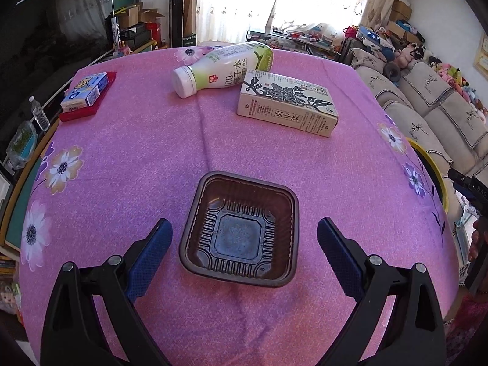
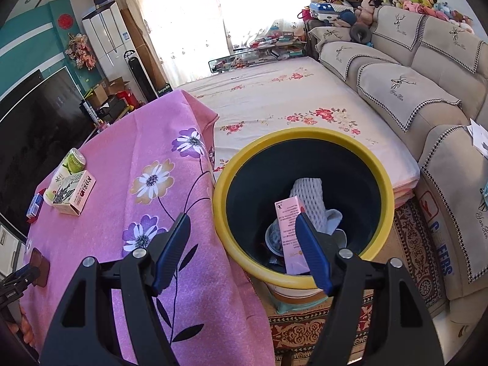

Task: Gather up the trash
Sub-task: 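Grasp the brown plastic tray by its rim with the left gripper, then carry the brown tray over the bin and open the left gripper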

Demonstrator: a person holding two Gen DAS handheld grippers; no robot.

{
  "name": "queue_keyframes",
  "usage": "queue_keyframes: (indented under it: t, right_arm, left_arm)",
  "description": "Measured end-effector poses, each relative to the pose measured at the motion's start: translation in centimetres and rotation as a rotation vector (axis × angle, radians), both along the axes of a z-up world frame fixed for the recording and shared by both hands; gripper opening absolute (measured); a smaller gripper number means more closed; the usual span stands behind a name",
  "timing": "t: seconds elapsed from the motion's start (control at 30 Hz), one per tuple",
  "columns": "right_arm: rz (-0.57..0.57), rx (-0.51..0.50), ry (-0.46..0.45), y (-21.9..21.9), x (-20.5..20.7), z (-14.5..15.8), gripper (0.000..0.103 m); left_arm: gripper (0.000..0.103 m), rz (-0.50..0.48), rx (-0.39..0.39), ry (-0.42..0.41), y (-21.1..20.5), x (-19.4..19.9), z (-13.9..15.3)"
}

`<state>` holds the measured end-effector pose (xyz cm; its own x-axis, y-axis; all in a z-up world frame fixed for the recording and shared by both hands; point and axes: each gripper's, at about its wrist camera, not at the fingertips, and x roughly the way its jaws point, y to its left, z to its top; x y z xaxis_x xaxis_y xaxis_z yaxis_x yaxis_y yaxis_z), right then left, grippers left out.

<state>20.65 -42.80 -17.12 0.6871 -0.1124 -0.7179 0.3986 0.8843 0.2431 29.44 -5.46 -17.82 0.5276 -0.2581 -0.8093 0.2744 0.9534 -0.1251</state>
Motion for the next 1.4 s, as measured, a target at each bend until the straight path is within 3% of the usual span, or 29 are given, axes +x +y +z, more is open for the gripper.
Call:
queue_keyframes:
  t: [0.17, 0.6, 0.97, 1.17, 1.4]
  right_arm:
    - [0.006, 0.002, 0.007, 0.2, 0.2, -0.2, 0.067]
    - [0.007, 0.005, 0.009, 0.1, 0.4, -0.3, 0.067]
    - [0.011, 0.006, -0.007, 0.1, 0.0, 0.0, 0.067]
    - [0.004, 0.004, -0.031, -0.3, -1.0, 0.8, 0.067]
    - [-0.025, -0.006, -0.05, -2.0, -2.7, 1.5, 0.067]
  left_arm:
    - [0.092, -0.012, -0.006, 0.024, 0.0, 0.9, -0.8]
    - [0.071, -0.052, 0.048, 0.004, -1.5, 1.1, -0.7]
    - [0.069, -0.081, 0.023, -0.02, -2.2, -0.2, 0.7]
    - [0.069, -0.146, 0.003, -0.059, -5.1, -1.4, 3.5]
    - [0.069, -0.29, -0.033, -0.088, -12.2, -2.4, 6.6]
